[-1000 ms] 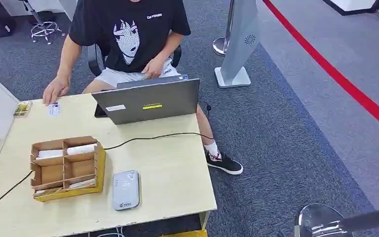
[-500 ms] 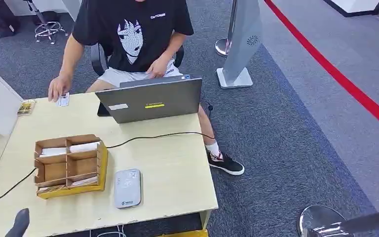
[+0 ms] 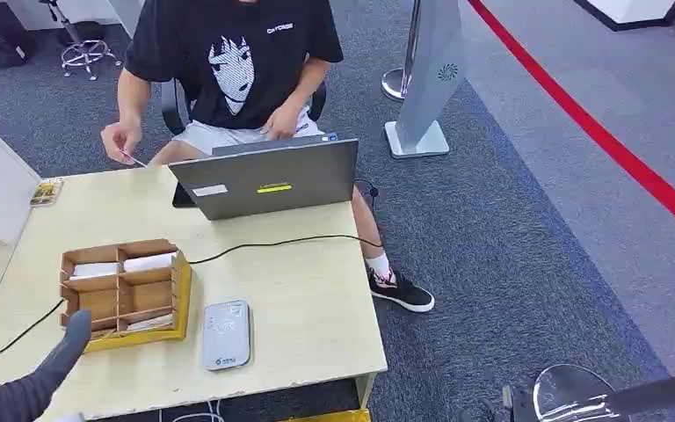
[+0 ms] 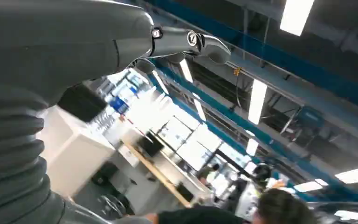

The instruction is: Pass the card to the sensor for recognition and then transmit it.

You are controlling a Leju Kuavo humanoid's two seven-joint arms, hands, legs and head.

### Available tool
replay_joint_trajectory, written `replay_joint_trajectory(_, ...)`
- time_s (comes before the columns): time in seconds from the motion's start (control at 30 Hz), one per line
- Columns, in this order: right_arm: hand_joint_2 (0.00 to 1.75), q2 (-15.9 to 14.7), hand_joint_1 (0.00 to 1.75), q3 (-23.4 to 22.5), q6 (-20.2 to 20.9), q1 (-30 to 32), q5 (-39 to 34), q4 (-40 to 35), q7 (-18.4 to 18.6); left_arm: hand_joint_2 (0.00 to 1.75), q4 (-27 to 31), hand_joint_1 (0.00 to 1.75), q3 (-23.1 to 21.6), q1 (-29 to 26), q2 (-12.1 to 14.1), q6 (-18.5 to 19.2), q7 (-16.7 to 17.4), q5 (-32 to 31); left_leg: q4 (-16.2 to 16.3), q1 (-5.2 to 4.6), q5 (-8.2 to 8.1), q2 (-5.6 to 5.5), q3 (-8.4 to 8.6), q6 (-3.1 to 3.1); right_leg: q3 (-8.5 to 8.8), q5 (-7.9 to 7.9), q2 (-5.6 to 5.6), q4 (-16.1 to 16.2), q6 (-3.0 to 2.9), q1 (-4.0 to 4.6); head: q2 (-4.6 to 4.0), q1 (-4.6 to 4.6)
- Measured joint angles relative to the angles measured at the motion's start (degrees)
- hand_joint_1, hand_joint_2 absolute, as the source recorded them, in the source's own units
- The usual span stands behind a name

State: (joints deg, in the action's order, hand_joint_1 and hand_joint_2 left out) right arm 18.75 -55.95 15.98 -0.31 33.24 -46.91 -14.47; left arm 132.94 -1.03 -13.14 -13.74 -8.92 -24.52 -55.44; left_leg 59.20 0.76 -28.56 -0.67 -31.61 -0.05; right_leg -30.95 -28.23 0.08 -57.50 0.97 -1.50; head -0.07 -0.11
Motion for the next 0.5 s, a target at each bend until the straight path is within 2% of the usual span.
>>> replay_joint_trajectory(0.07,1.75,-0.2,0.00,0.5,-0.4,-0.4,1.7,1.3,-0.7,1.75,-3.6,0.00,-0.1,5.0,2.0,1.7,6.6,-10.0,0.0,-0.01,0.12,-0.14,-0.05,0.05,-0.11,0.01,-0.13,0.0,0.02,0.00,0.00,0.04)
replay_joint_trajectory(0.13,1.75,-0.4,0.00,1.3,-1.4,-1.3,3.0,3.0,-1.6,1.75,-10.3,0.00,-0.1,11.5,5.5,2.2,12.7,-18.5,0.0,0.00,0.27,-0.16,-0.09,-0.02,-0.14,0.13,-0.15,0.0,-0.02,0.00,0.00,0.07)
replay_joint_trajectory(0.2,1.75,-0.6,0.00,1.9,-2.3,-2.4,3.8,5.1,-2.5,1.75,-19.3,0.00,-0.1,18.4,10.0,1.5,16.2,-23.4,0.0,0.04,0.45,-0.09,-0.19,-0.17,-0.24,0.41,-0.05,0.0,-0.17,0.03,0.00,0.02)
replay_joint_trajectory(0.23,1.75,-0.9,0.00,2.1,-2.7,-2.8,4.0,6.0,-2.8,1.75,-23.5,0.00,0.0,21.1,12.3,1.0,16.6,-23.8,0.0,0.06,0.53,0.01,-0.24,-0.18,-0.31,0.50,0.06,0.0,-0.18,0.04,0.00,0.00)
replay_joint_trajectory(0.33,1.75,-1.4,0.00,2.6,-3.2,-3.3,4.0,8.0,-3.2,1.75,-32.0,0.00,0.1,26.1,16.4,-0.2,16.7,-23.9,0.0,0.07,0.57,0.13,-0.27,-0.22,-0.38,0.60,0.22,-0.1,-0.21,0.05,0.00,-0.15)
replay_joint_trajectory(0.5,1.75,-1.9,0.00,2.8,-3.3,-3.5,4.0,9.8,-3.4,1.75,-37.1,0.00,0.1,28.4,19.2,-0.1,17.2,-24.7,0.0,0.04,0.59,0.11,-0.45,-0.18,-0.51,0.60,0.21,-0.1,-0.20,0.03,0.00,-0.09)
